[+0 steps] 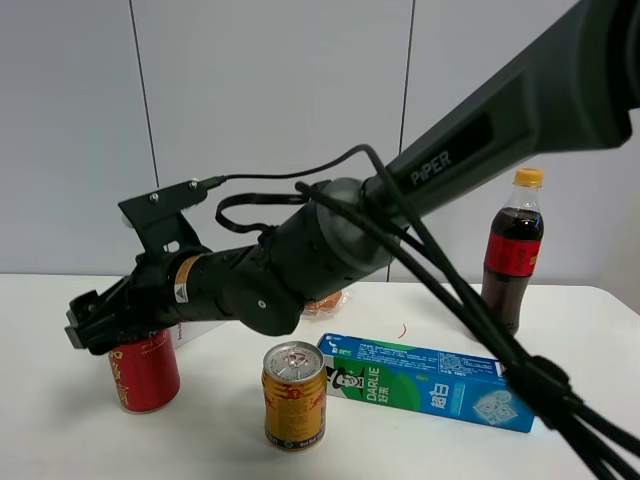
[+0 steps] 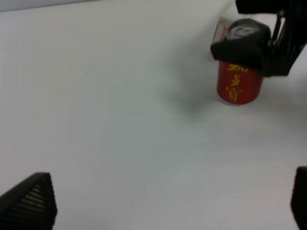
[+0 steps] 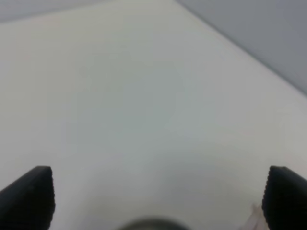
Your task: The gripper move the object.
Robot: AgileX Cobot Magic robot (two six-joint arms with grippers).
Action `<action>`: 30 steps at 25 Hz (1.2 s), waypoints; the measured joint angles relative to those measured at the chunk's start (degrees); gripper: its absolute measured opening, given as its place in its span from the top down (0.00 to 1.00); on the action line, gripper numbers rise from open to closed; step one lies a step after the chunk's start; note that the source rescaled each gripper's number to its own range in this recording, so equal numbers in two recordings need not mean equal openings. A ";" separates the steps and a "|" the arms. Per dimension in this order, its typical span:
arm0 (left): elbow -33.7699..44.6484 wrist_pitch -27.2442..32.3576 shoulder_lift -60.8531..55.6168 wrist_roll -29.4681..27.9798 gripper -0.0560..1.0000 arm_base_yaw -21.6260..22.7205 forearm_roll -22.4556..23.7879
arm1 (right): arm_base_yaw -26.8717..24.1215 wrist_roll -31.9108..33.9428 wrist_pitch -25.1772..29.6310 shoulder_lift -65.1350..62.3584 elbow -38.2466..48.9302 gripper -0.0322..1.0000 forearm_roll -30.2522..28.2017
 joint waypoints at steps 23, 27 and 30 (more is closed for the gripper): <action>0.00 0.00 0.00 0.00 0.00 0.00 0.05 | 0.00 -10.74 52.95 -37.21 0.00 0.24 17.06; 0.00 0.00 0.00 0.00 0.00 0.00 0.05 | 0.00 -18.29 62.78 -40.65 0.00 0.24 23.07; 0.00 0.00 0.00 0.00 0.00 0.00 0.05 | 0.00 -23.19 68.21 -42.47 0.00 0.24 24.87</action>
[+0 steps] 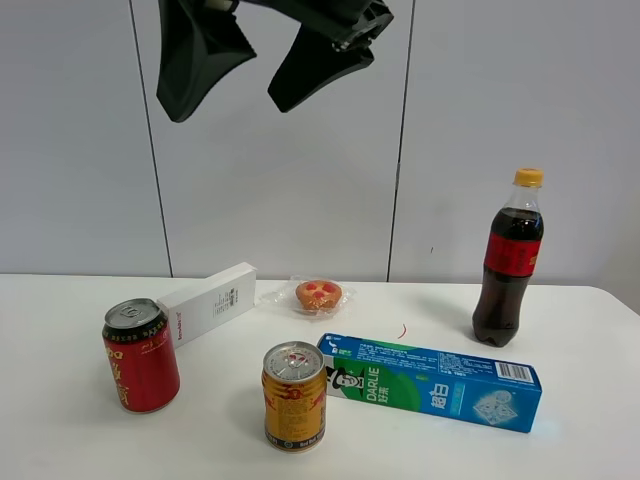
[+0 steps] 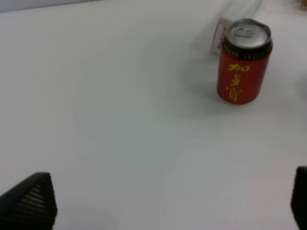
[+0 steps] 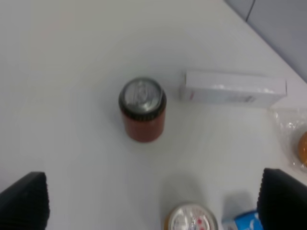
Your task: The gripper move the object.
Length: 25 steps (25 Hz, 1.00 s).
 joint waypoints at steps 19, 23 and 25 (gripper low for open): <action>0.00 0.00 0.00 0.00 0.00 0.00 0.00 | -20.37 -9.72 7.30 -16.98 19.28 0.24 6.46; 0.00 0.00 0.00 0.00 0.00 0.00 0.00 | -27.93 -7.14 7.24 -24.80 25.61 0.24 6.50; 0.00 0.00 0.00 0.00 0.00 0.00 0.00 | -31.68 -6.75 7.59 -29.09 28.54 0.24 6.50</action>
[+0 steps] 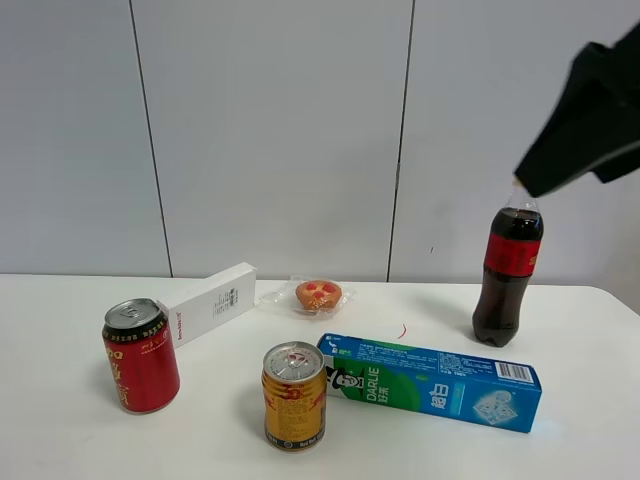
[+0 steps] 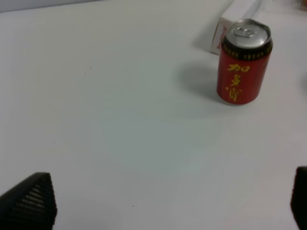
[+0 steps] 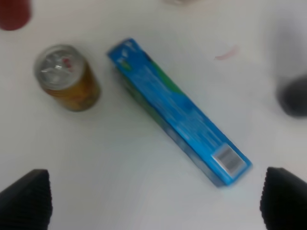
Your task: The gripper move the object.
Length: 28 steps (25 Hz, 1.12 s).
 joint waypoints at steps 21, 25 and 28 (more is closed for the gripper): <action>0.00 0.00 0.00 0.00 0.00 0.00 0.00 | -21.62 15.69 8.16 -46.71 21.39 0.24 -9.43; 0.00 0.00 0.00 0.00 0.00 0.00 0.00 | -21.62 16.93 9.85 -52.70 24.73 0.24 -10.57; 0.00 0.00 0.00 0.00 0.00 0.00 0.00 | -21.62 16.98 10.48 -55.29 25.73 0.24 -10.80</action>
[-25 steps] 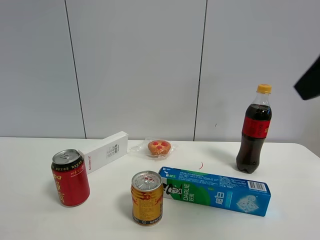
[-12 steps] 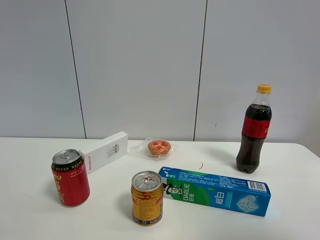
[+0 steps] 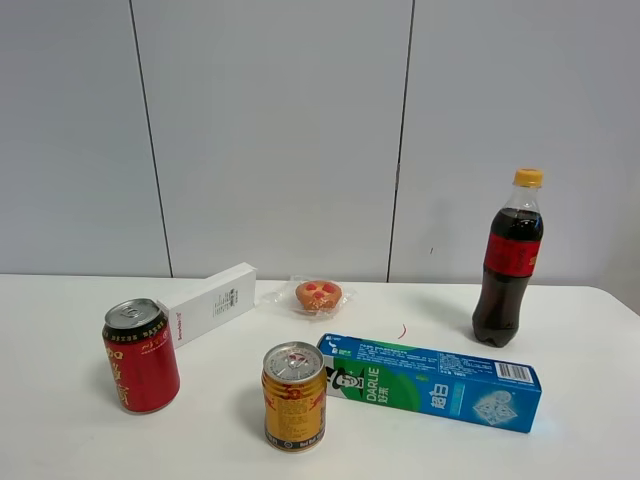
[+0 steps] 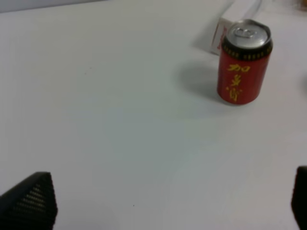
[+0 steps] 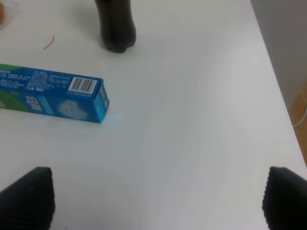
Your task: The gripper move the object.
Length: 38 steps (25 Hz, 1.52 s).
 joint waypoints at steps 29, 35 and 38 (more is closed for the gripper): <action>0.00 0.00 0.00 0.00 0.00 0.00 -0.05 | 0.00 1.03 -2.85 -4.71 5.69 0.24 1.87; 0.00 0.00 0.00 0.00 0.00 0.00 -0.05 | 0.00 1.03 -2.85 -4.71 5.69 0.24 1.87; 0.00 0.00 0.00 0.00 0.00 0.00 -0.05 | 0.00 1.03 -2.85 -4.71 5.69 0.24 1.87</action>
